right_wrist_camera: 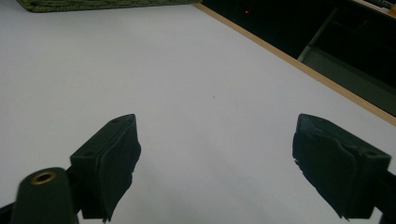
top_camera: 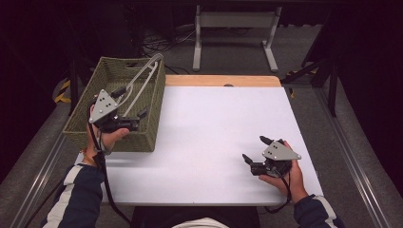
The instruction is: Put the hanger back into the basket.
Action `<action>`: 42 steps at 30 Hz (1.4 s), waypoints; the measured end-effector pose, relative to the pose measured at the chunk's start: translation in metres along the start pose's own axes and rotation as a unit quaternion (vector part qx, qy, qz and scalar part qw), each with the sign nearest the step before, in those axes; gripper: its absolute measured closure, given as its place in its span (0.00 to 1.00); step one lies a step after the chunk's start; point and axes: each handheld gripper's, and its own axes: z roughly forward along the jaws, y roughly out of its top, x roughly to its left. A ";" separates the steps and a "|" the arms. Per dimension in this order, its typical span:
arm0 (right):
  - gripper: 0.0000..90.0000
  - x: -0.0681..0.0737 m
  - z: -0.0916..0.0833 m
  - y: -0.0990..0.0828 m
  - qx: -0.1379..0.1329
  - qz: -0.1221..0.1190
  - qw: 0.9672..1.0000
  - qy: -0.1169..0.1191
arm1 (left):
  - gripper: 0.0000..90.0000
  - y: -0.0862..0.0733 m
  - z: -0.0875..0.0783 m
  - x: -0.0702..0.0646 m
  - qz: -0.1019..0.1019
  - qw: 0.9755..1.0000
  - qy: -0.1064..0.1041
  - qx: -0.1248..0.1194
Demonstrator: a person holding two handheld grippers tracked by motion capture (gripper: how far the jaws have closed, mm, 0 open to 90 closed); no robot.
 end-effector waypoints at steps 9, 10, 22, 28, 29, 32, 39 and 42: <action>0.17 0.001 0.003 0.000 0.001 0.005 1.000 -0.001 | 0.07 -0.005 -0.001 -0.014 0.007 1.000 -0.019 -0.010; 0.17 0.001 0.003 0.000 0.001 0.005 1.000 0.000 | 0.07 -0.005 -0.001 -0.016 0.007 1.000 -0.024 -0.010; 0.17 0.006 0.001 -0.002 0.001 0.003 1.000 0.003 | 0.07 -0.009 -0.005 -0.043 0.031 0.998 -0.046 -0.017; 0.16 0.010 -0.002 -0.002 -0.001 0.004 1.000 0.002 | 0.07 -0.010 -0.011 -0.052 0.036 0.997 -0.065 -0.027; 0.16 0.010 -0.003 -0.002 -0.001 0.004 1.000 0.000 | 0.07 -0.011 -0.011 -0.056 0.037 0.997 -0.066 -0.026; 0.16 0.011 -0.003 -0.001 -0.001 0.009 1.000 -0.001 | 0.07 -0.013 -0.012 -0.061 0.043 0.996 -0.072 -0.020; 0.14 0.013 -0.002 -0.001 -0.001 0.012 1.000 -0.011 | 0.06 -0.023 -0.013 -0.072 0.048 0.996 -0.081 -0.007; 0.14 0.014 -0.002 0.000 -0.003 0.012 1.000 -0.015 | 0.06 -0.028 -0.013 -0.075 0.048 0.995 -0.084 -0.001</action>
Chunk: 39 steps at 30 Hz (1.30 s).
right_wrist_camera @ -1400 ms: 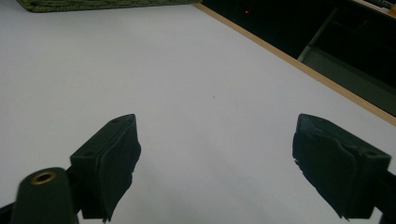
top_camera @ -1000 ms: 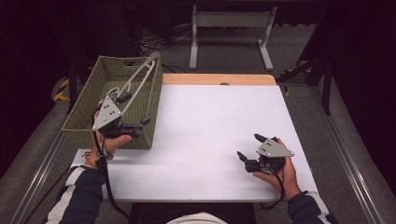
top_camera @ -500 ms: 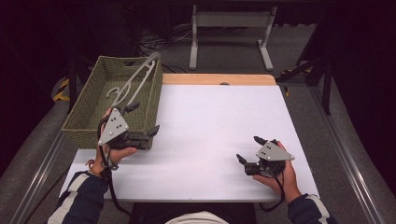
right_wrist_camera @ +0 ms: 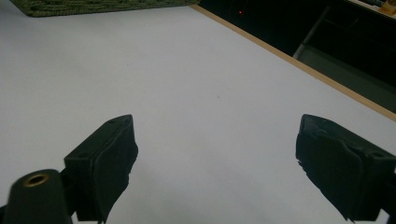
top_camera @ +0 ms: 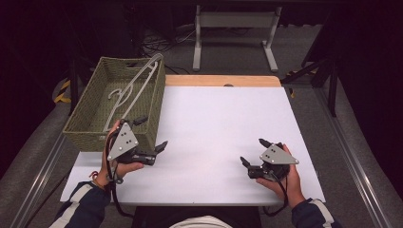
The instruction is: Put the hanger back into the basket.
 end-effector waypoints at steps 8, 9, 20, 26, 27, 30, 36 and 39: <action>0.14 0.006 0.002 0.002 0.002 -0.007 1.000 0.005 | 0.06 -0.010 0.000 -0.012 0.005 1.000 -0.010 0.017; 0.14 0.008 0.002 0.003 0.001 -0.010 1.000 0.007 | 0.06 -0.011 0.000 -0.014 0.006 1.000 -0.011 0.020; 0.14 0.020 0.000 0.006 -0.003 -0.023 1.000 0.017 | 0.06 -0.030 0.000 -0.021 0.016 0.998 -0.013 0.056; 0.13 0.024 0.002 0.006 -0.002 -0.028 1.000 0.013 | 0.06 -0.044 0.003 -0.021 0.012 0.997 -0.014 0.078; 0.13 0.024 0.002 0.006 -0.002 -0.028 1.000 0.011 | 0.06 -0.047 0.002 -0.020 0.014 0.996 -0.015 0.084; 0.13 0.023 0.002 0.005 -0.001 -0.023 1.000 0.009 | 0.06 -0.055 0.001 -0.018 0.003 0.996 -0.017 0.090; 0.12 0.022 0.002 0.004 -0.001 -0.023 1.000 0.005 | 0.05 -0.071 -0.008 -0.009 -0.010 0.994 -0.013 0.110; 0.12 0.023 0.004 0.003 0.000 -0.031 1.000 0.005 | 0.04 -0.079 -0.015 -0.003 -0.029 0.993 -0.009 0.115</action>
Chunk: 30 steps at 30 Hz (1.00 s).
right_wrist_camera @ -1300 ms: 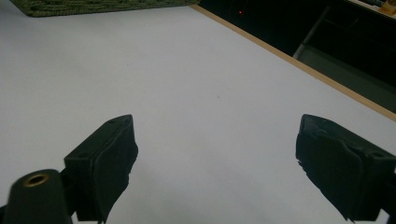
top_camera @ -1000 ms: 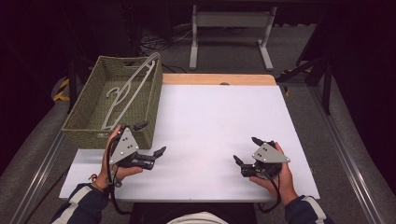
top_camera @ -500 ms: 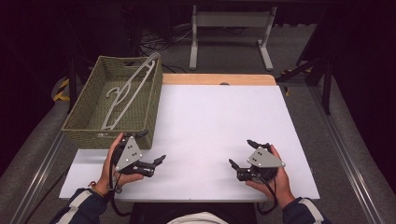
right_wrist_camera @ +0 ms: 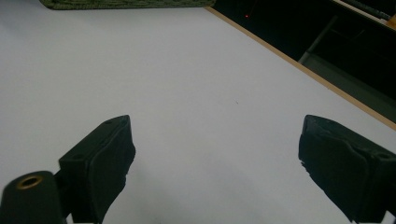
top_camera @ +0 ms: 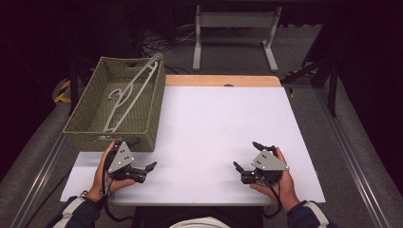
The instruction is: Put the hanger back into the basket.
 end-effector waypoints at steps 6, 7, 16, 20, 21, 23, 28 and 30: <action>0.12 0.000 0.002 -0.001 0.002 -0.002 1.000 -0.002 | 0.04 -0.004 -0.003 0.002 -0.012 1.000 0.002 -0.004; 0.12 0.000 0.001 -0.002 0.003 -0.002 1.000 -0.002 | 0.04 -0.004 -0.003 0.001 -0.008 1.000 0.004 -0.002; 0.12 -0.002 0.000 -0.003 0.002 0.001 1.000 -0.009 | 0.04 -0.001 -0.002 -0.005 -0.004 1.000 -0.001 -0.012; 0.12 -0.003 -0.002 -0.001 -0.001 0.003 1.000 -0.011 | 0.04 0.000 -0.006 -0.008 0.002 1.000 0.001 -0.017; 0.12 -0.003 -0.002 -0.001 -0.002 0.004 1.000 -0.012 | 0.04 0.001 -0.007 -0.008 0.005 1.000 0.001 -0.019; 0.12 -0.003 -0.003 0.000 -0.005 0.002 1.000 -0.013 | 0.04 0.001 -0.008 -0.009 -0.002 1.000 -0.002 -0.023; 0.12 -0.001 -0.001 0.000 -0.002 0.000 1.000 -0.010 | 0.04 0.003 -0.005 -0.011 -0.001 1.000 -0.009 -0.024; 0.11 -0.002 -0.001 -0.001 -0.001 0.000 1.000 -0.010 | 0.04 0.003 -0.003 -0.012 0.001 1.000 -0.011 -0.021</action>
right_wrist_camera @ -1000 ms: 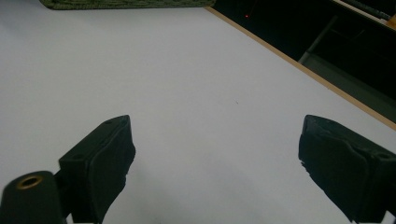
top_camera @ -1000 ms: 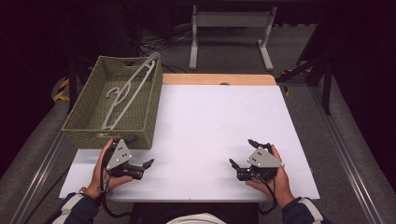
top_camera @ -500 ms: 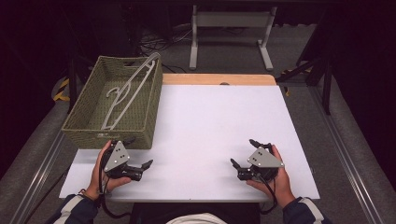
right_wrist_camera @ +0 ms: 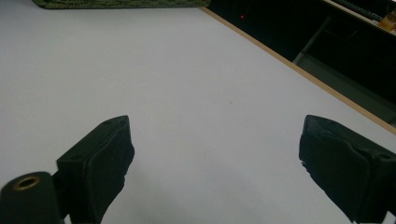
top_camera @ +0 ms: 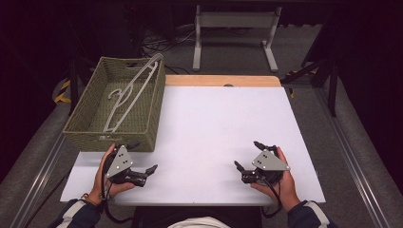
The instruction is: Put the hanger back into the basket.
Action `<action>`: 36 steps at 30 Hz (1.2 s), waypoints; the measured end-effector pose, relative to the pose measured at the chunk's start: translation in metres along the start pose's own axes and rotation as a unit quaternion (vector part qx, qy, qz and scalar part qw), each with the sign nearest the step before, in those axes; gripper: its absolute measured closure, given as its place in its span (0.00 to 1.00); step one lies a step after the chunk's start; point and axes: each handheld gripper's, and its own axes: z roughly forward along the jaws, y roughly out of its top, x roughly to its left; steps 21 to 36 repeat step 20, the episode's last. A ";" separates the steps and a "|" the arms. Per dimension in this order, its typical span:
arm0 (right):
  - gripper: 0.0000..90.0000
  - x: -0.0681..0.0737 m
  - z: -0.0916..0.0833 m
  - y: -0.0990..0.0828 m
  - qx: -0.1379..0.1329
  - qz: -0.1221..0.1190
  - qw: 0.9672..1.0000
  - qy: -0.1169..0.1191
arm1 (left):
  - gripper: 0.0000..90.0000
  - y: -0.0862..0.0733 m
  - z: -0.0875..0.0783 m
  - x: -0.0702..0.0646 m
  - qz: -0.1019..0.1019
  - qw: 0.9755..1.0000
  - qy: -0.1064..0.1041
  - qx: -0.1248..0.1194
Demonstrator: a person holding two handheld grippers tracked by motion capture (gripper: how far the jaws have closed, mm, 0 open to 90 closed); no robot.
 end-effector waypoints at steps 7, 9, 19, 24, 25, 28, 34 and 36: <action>0.11 -0.002 -0.001 -0.001 0.000 0.003 1.000 -0.006 | 0.04 0.001 0.002 -0.001 0.009 1.000 0.005 0.003; 0.11 -0.001 -0.001 -0.001 0.000 0.003 1.000 -0.006 | 0.04 0.000 0.001 0.000 0.005 1.000 0.004 0.003; 0.11 -0.003 0.001 -0.003 0.005 0.006 1.000 -0.001 | 0.04 0.000 0.005 0.002 0.000 1.000 0.001 0.011; 0.11 -0.004 0.001 -0.004 0.006 0.008 1.000 0.001 | 0.04 0.000 0.005 0.002 0.000 1.000 0.001 0.011; 0.11 -0.004 0.001 -0.004 0.006 0.008 1.000 0.001 | 0.04 0.000 0.005 0.002 0.000 1.000 0.001 0.011; 0.11 -0.004 0.001 -0.004 0.006 0.008 1.000 0.001 | 0.04 0.000 0.005 0.002 0.000 1.000 0.001 0.011; 0.11 -0.004 0.001 -0.004 0.006 0.008 1.000 0.001 | 0.04 0.000 0.005 0.002 0.000 1.000 0.001 0.011; 0.11 -0.004 0.001 -0.004 0.006 0.008 1.000 0.001 | 0.04 0.000 0.005 0.002 0.000 1.000 0.001 0.011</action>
